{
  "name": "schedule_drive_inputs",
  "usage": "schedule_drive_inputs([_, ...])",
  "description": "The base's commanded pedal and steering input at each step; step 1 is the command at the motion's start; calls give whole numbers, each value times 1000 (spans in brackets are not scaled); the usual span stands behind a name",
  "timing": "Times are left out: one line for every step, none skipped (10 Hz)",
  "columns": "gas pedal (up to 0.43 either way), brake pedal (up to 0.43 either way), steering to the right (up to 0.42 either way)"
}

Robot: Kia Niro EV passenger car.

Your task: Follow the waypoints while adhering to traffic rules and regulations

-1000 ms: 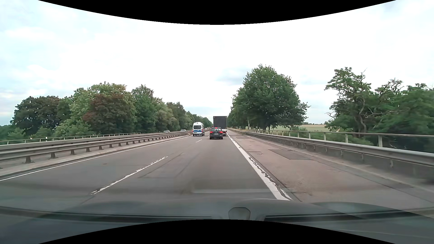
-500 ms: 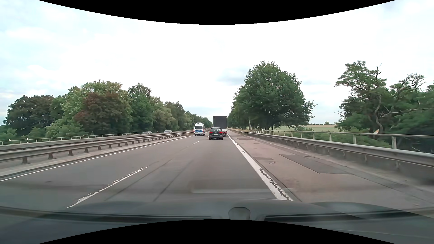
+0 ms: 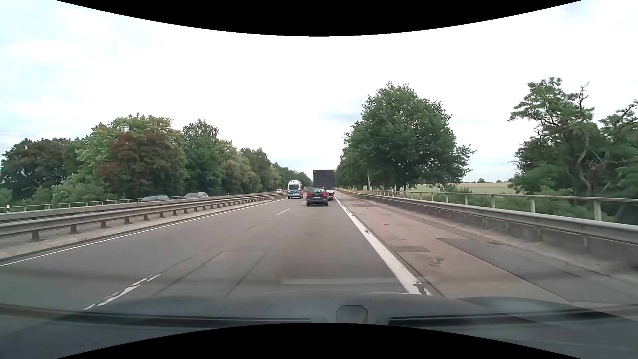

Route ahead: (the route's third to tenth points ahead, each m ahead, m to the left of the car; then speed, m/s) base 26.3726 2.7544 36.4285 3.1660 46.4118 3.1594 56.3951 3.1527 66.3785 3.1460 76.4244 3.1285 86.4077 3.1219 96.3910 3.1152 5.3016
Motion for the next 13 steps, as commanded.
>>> schedule_drive_inputs([67, 0, -3])
schedule_drive_inputs([67, 0, -2])
schedule_drive_inputs([67, 0, -2])
schedule_drive_inputs([67, 0, -2])
schedule_drive_inputs([67, 0, -2])
schedule_drive_inputs([67, 0, -2])
schedule_drive_inputs([67, 0, -2])
schedule_drive_inputs([67, 0, -2])
schedule_drive_inputs([79, 0, -2])
schedule_drive_inputs([79, 0, -2])
schedule_drive_inputs([79, 0, -2])
schedule_drive_inputs([79, 0, -2])
schedule_drive_inputs([79, 0, -2])
